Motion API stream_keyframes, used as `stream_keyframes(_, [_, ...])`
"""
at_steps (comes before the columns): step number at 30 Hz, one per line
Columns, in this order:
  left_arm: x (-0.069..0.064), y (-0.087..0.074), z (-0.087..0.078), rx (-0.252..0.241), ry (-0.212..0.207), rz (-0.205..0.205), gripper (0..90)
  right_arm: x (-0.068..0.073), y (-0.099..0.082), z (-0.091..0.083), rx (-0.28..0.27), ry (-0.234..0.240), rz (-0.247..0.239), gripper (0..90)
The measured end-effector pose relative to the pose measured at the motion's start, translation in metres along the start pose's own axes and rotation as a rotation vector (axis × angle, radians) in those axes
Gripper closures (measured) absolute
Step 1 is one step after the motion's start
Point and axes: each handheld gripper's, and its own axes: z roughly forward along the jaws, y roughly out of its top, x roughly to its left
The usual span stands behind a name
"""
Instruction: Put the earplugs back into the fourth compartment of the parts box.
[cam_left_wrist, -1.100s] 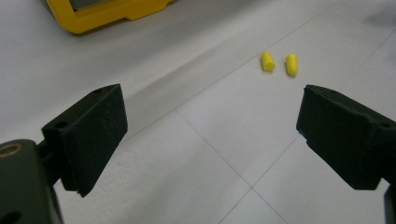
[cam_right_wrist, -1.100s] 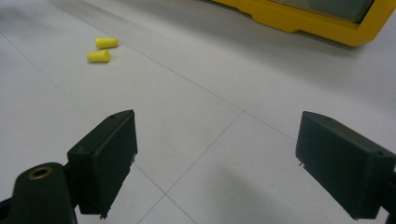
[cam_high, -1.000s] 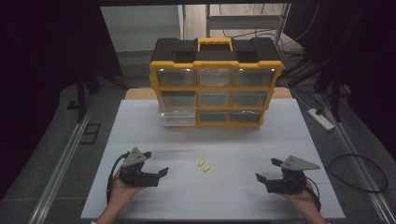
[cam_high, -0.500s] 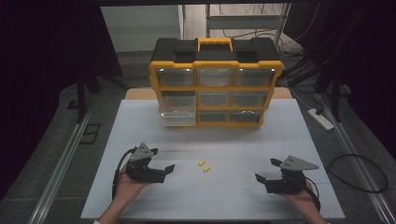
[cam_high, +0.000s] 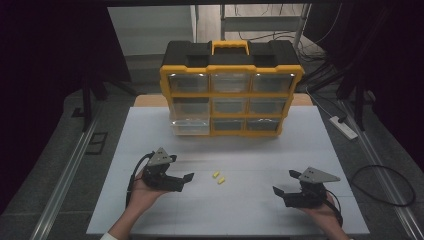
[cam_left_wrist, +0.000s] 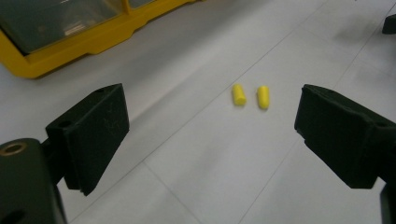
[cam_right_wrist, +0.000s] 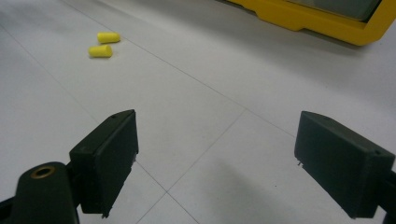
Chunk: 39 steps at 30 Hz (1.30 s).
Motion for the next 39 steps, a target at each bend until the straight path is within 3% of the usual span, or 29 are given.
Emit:
stream_keyframes(4, [-0.004,0.009,0.007,0.008,-0.015,0.015,9.8,0.0,0.0,-0.001,-0.002,0.0,-0.001,14.6])
stream_keyframes(13, [-0.008,0.025,0.034,0.076,-0.047,0.036,10.4,0.0,0.0,0.0,0.002,0.002,-0.005,14.6])
stream_keyframes(24, [-0.018,0.039,0.066,0.149,-0.084,0.108,14.0,0.001,0.0,0.0,0.009,0.005,-0.014,14.8])
stream_keyframes(39, [-0.012,0.04,0.101,0.259,-0.085,0.1,16.5,0.001,-0.001,0.001,0.015,0.0,-0.02,14.8])
